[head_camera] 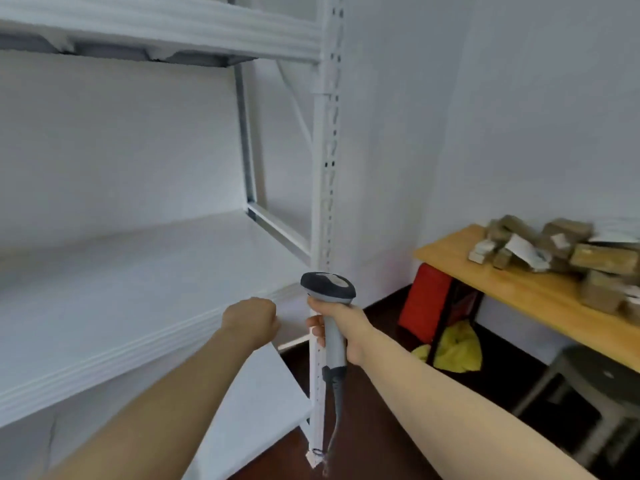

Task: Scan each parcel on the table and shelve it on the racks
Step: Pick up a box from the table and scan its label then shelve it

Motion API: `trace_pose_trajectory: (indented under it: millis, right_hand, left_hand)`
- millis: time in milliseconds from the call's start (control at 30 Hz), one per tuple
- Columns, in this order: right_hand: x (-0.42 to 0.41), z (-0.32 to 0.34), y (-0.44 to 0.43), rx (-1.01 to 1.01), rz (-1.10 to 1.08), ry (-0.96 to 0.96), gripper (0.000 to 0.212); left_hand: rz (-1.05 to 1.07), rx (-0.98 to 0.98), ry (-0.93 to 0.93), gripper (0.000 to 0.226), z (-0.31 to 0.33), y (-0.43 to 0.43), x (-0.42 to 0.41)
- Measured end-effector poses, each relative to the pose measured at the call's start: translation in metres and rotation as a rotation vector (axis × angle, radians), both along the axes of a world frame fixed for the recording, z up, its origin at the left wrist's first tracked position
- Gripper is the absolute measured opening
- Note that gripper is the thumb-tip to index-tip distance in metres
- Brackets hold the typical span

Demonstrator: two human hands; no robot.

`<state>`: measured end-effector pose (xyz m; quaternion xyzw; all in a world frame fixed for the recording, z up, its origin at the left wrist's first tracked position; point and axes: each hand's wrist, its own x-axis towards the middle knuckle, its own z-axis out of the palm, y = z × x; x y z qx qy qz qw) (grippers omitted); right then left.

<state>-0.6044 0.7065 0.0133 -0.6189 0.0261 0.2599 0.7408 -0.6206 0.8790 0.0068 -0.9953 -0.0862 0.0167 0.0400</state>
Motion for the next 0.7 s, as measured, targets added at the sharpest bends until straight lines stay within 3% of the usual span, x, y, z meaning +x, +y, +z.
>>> trace_pose_trajectory:
  millis: [133, 367, 700]
  right_hand:
    - [0.026, -0.005, -0.098, 0.037, -0.183, -0.008, 0.028]
    - [0.07, -0.026, -0.234, 0.049, -0.475, 0.014, 0.018]
    - [0.2, -0.021, -0.368, 0.049, -0.845, 0.068, 0.02]
  left_hand:
    - [-0.177, 0.002, 0.003, 0.027, -0.006, -0.094, 0.047]
    - [-0.482, -0.022, -0.037, 0.031, -0.027, -0.237, 0.152]
    - [-0.759, -0.174, 0.031, 0.02, -0.045, -0.387, 0.333]
